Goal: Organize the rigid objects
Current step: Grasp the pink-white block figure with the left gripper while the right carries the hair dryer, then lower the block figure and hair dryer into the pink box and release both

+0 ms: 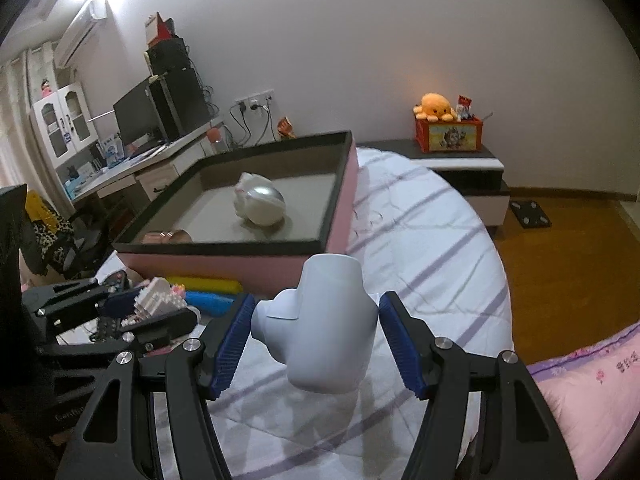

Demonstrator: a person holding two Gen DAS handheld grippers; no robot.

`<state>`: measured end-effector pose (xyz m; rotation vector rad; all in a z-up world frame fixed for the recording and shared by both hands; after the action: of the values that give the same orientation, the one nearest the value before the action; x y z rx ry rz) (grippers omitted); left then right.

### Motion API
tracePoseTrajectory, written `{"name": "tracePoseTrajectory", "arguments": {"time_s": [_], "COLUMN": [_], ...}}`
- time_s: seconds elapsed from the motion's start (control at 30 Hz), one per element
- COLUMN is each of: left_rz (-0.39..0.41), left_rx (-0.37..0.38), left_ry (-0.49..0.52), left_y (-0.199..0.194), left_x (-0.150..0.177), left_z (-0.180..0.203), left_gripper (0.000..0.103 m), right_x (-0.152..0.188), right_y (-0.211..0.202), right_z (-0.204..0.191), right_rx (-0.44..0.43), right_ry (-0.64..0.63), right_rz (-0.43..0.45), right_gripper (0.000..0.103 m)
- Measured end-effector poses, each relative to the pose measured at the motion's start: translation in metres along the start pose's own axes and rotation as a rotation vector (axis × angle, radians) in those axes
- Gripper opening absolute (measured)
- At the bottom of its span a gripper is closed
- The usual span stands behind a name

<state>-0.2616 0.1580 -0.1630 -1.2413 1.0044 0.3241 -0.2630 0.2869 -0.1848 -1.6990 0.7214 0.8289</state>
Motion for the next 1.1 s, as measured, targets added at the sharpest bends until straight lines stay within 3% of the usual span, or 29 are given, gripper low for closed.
{"name": "tracePoseTrajectory", "arguments": {"time_s": [0.2,0.43,0.67,1.1], "left_rz": [0.064,0.1,0.062,-0.016], "left_rx": [-0.082,-0.111,-0.116,-0.104], "left_ry": [-0.05,-0.108,-0.148,-0.168], "left_y": [-0.014,-0.009,0.028,0.077], "left_x": [-0.031,-0.057,-0.064,-0.048], "left_z": [-0.043,-0.085,-0.11,-0.116], "left_gripper": [0.033,0.033,0.033,0.035], "right_x": [-0.026,-0.056,-0.064,-0.052], "right_y": [-0.001,0.022,0.064,0.107], "right_z": [-0.029,-0.055,-0.057,-0.052], "right_rx": [-0.027,-0.039,0.025,0.074], "right_ry": [-0.061,-0.112,-0.141,-0.164], "right_rz": [0.041,0.07,0.041,-0.045], "right_gripper": [0.066,0.066,0.066,0.066]}}
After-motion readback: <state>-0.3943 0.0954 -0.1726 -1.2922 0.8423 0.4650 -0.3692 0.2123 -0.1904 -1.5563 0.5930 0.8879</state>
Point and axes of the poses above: each gripper's, at about its wrist camera, not at the fingertips, and y roughly the way its jaws point, z to its right, x to its underside, the point moved 7 cm from there along y, roughly the way its jaws point, and after that the axes turned 4 degrees about z, right-handed, at the moved point
